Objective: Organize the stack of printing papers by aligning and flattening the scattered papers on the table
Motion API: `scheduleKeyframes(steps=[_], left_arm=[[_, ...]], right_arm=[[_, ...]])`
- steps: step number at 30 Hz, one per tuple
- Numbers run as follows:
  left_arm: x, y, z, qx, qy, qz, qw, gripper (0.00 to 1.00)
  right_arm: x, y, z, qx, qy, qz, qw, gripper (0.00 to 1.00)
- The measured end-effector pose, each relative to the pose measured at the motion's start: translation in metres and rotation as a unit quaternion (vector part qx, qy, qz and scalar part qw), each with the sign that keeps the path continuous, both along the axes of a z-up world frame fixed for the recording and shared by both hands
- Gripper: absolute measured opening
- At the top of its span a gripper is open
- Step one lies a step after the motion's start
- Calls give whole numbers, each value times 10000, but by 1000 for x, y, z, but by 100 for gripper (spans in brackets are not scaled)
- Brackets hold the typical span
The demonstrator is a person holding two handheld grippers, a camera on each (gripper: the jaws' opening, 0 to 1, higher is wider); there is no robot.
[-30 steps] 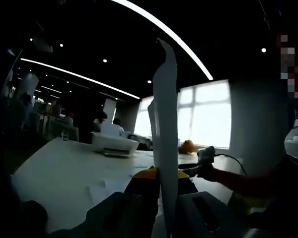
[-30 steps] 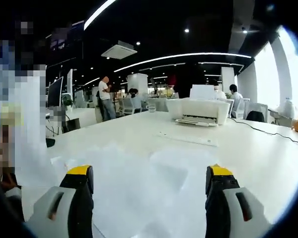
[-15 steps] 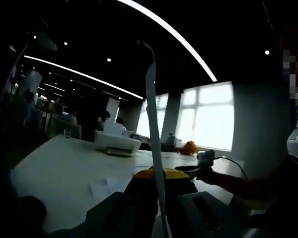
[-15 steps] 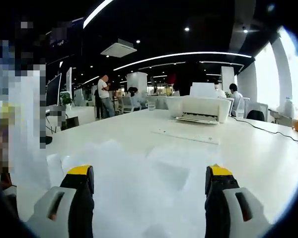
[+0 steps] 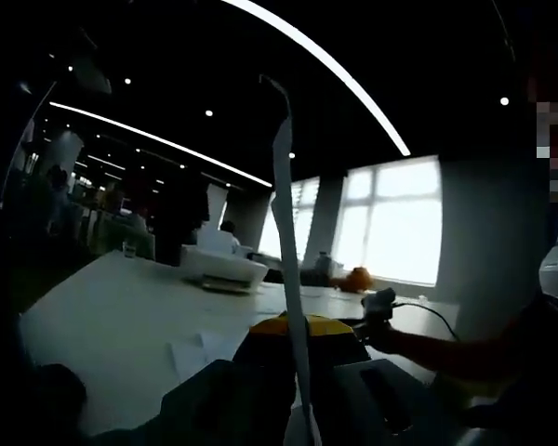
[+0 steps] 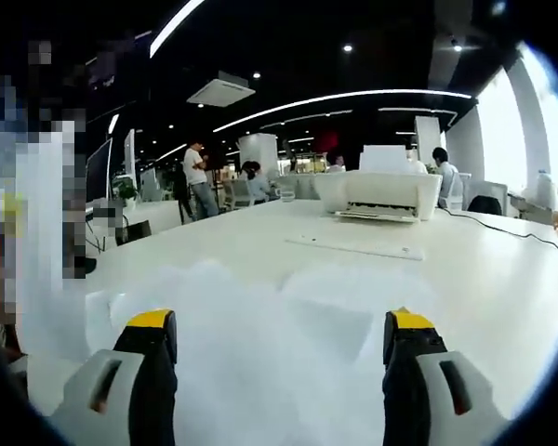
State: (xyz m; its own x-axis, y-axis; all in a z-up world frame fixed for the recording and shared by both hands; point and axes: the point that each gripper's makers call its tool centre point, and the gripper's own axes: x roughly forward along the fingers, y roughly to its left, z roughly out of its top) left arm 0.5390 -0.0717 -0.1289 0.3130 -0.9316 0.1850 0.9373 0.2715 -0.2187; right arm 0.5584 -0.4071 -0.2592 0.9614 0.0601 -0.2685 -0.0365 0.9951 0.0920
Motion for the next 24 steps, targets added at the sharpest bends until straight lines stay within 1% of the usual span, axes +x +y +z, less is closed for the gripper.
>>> scheduleKeyframes(steps=[5,10,12,16,21,24], left_arm=[[-1,2,2,-70,11,13,10000,5],[-3,2,1,-24,28,-34,10000,5],[-4,1,0,-8,27,-25,10000,5],[-4,2,-1,-12,42,-19,10000,5],[-5,2,-1,-7,44,-33,10000,6],[-6,1,-1,7,39,-49,10000,6]], right_arm=[[7,-2,-8,60,37,-16,10000,86],[9,1,-14,25,101,8,9999,86],[10,2,-16,71,107,10,9999,86],[15,-1,-18,139,119,-15,9998,86],[20,-4,-22,103,184,-44,9998,86],[25,-10,-27,99,243,-82,9996,86]])
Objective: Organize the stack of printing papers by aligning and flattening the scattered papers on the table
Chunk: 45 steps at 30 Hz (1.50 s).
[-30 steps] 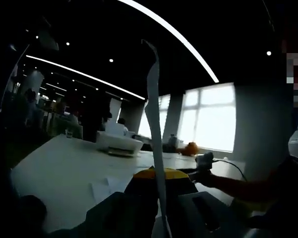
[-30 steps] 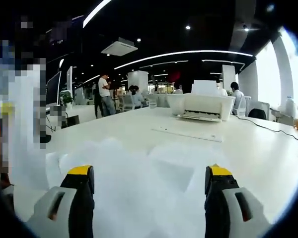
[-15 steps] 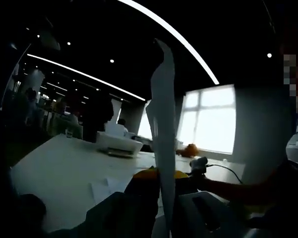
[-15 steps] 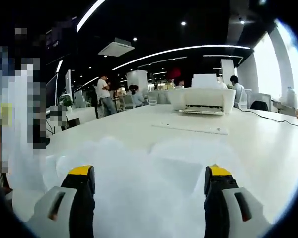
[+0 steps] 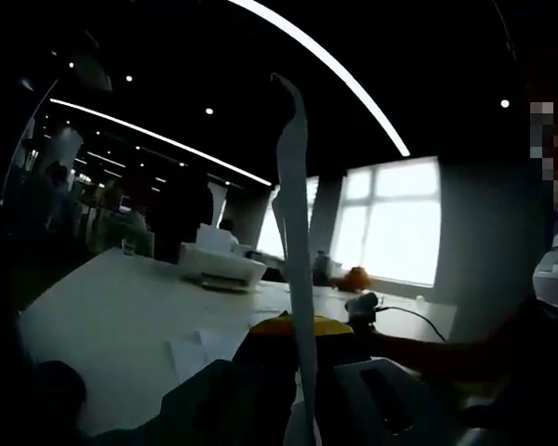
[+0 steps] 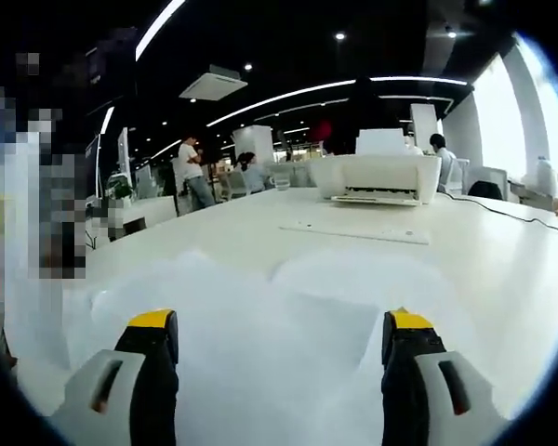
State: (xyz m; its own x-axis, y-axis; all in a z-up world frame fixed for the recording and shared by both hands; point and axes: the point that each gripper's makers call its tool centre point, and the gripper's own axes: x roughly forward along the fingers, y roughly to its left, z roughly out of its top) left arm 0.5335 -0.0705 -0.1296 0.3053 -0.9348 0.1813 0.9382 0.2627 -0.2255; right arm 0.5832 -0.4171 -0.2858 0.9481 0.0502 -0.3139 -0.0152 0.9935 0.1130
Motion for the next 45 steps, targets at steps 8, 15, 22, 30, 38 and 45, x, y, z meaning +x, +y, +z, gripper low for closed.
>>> scheduleKeyframes(steps=[8,15,22,30,38,45], left_arm=[[-2,-1,-1,23,6,-2,10000,6],[-2,-1,-2,38,10,3,10000,6],[-1,1,-2,36,17,-3,10000,6],[-1,3,-1,32,23,-10,10000,6],[-2,3,-1,53,13,-32,10000,6],[-1,1,-1,57,24,-52,10000,6]], right_arm=[[3,-7,-8,-32,142,-53,9999,85],[5,-15,-12,-40,223,-102,9997,84],[6,-17,-11,-100,276,-115,9995,83],[9,-19,-17,-213,442,-115,9987,82],[11,-23,-24,-236,512,-184,9982,77],[11,-24,-24,-301,487,-172,9982,75]])
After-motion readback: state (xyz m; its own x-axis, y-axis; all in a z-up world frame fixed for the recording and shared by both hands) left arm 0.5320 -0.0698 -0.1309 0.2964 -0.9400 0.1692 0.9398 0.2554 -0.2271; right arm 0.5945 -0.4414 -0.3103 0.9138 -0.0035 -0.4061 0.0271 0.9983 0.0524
